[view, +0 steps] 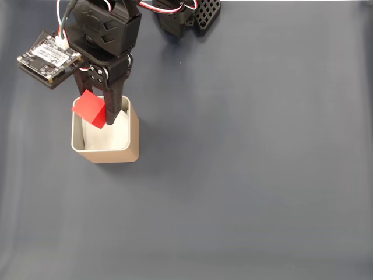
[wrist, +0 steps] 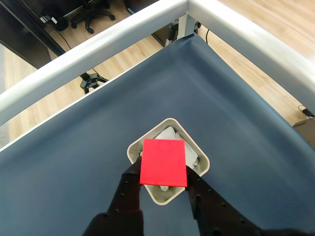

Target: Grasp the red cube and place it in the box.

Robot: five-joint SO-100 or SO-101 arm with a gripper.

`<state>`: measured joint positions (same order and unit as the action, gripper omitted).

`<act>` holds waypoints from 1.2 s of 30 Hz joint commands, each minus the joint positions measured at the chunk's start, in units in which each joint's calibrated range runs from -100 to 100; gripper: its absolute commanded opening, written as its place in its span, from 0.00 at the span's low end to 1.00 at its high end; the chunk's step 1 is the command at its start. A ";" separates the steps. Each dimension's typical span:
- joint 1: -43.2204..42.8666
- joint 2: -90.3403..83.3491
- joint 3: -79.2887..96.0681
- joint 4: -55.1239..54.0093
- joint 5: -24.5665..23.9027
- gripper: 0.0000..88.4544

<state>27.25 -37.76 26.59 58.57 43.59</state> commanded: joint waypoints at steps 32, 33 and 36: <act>1.12 3.10 -1.98 -3.38 0.73 0.42; 1.19 3.02 -1.80 -3.71 0.93 0.44; 1.40 2.76 -1.62 -4.28 1.03 0.49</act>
<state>28.07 -34.46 26.59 55.65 44.32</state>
